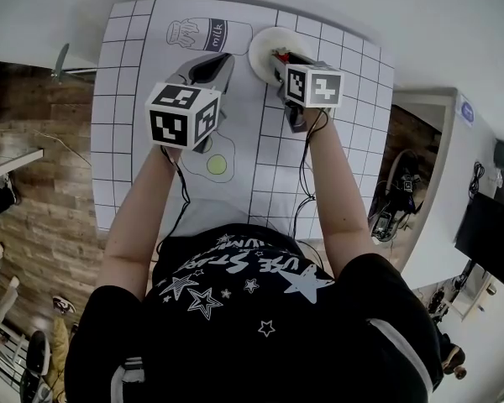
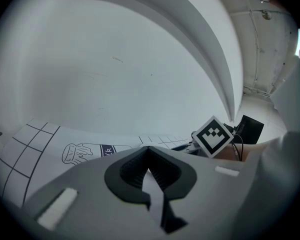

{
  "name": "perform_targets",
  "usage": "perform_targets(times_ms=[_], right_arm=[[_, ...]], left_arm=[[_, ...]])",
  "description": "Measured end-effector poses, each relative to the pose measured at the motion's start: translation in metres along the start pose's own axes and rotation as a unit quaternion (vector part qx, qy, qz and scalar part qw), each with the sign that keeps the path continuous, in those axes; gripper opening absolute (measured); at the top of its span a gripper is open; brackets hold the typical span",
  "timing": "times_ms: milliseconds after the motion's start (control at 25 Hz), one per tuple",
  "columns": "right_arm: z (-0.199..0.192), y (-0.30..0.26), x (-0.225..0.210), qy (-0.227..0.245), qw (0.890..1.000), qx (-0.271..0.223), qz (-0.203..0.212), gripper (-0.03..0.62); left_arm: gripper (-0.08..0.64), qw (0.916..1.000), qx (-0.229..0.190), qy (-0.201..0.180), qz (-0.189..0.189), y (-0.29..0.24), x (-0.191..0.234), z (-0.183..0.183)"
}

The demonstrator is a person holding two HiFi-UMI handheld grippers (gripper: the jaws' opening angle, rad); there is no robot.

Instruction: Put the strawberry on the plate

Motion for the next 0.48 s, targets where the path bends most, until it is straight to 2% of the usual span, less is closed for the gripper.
perform_targets(times_ms=[480], right_arm=[[-0.008,0.032,0.003,0.001,1.000,-0.019,-0.010,0.170]], left_arm=[[0.009,0.9998,-0.010,-0.014,0.004,0.021,-0.016,0.007]])
Point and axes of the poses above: the fingertips, and each gripper's own axes: y backward along the fingers, x to its left, z out of its top, the point moved 7 cm from there along y, backward along the fingers, and after that the axes turned 3 degrees about z, right-handed, at the moved point
